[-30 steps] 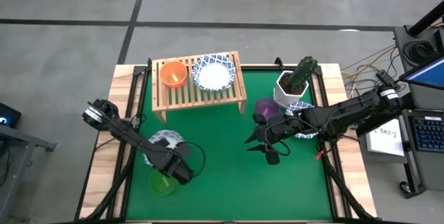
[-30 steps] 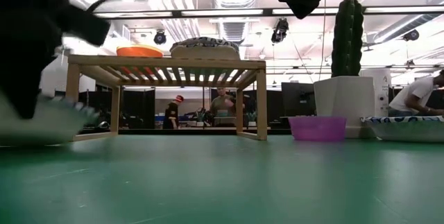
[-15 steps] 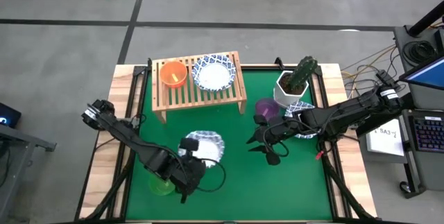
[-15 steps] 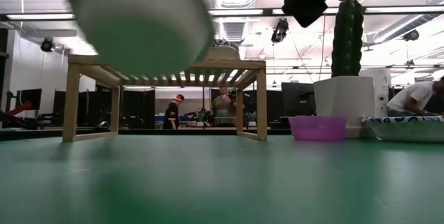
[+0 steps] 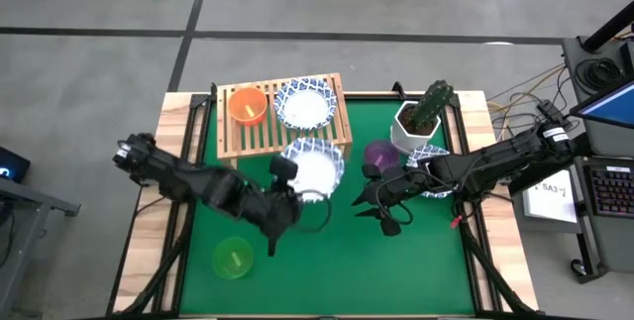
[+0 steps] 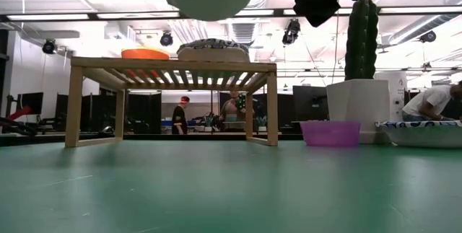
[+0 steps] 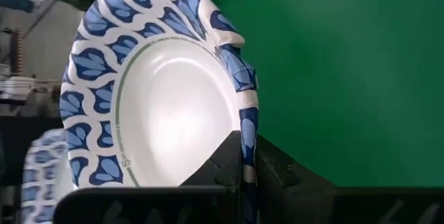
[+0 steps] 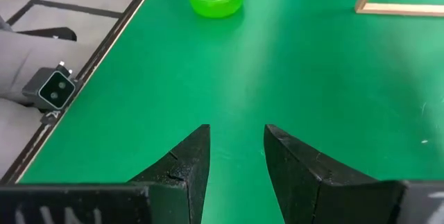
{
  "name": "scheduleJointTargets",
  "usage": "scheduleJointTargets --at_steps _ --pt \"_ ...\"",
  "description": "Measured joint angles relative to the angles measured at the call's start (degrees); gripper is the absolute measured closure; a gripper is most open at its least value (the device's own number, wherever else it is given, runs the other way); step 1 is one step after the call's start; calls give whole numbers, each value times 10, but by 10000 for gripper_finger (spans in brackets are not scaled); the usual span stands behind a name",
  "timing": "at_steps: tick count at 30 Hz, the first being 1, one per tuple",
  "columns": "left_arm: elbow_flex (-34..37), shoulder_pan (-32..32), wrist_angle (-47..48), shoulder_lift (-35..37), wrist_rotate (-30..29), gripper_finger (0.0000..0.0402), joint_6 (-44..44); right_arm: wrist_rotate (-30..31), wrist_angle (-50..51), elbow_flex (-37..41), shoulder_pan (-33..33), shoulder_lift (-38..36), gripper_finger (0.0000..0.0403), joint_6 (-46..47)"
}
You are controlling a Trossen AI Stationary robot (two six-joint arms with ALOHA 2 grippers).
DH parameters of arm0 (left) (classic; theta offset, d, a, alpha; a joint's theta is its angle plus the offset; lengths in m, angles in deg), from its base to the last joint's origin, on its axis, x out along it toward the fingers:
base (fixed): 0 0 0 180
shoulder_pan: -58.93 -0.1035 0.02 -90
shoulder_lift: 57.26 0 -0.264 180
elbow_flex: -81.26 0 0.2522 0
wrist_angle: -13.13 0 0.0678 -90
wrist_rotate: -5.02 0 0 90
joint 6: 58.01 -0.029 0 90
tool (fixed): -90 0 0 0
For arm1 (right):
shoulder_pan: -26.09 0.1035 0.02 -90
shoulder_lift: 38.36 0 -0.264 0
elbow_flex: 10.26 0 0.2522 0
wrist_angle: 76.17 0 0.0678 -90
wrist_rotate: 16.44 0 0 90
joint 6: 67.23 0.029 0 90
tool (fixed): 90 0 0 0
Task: Place and stack bowls onto a shelf
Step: Stack the left white blue bowl on top of the white blue bowl on the shelf
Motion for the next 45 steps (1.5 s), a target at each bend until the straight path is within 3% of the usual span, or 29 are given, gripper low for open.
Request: scheduleJointTargets --at_steps 5,9,15,17,22,35,45 --pt "0 -39 -44 29 34 400 -68 0 0 0 0 0 277 -13" --pt "0 -77 -58 47 19 400 -123 0 0 0 0 0 277 -22" --pt "-1 -208 -69 56 12 400 -153 0 0 0 0 0 277 -30" --pt "-1 -260 -71 50 31 400 -152 1 0 0 0 0 277 -31" --pt "0 -341 -70 35 142 400 -135 2 0 0 0 0 277 -33" --pt "1 -377 -74 15 119 392 -143 3 0 0 -5 0 277 -45" --pt "1 -375 -73 12 119 298 -141 3 0 0 -7 0 277 -47"
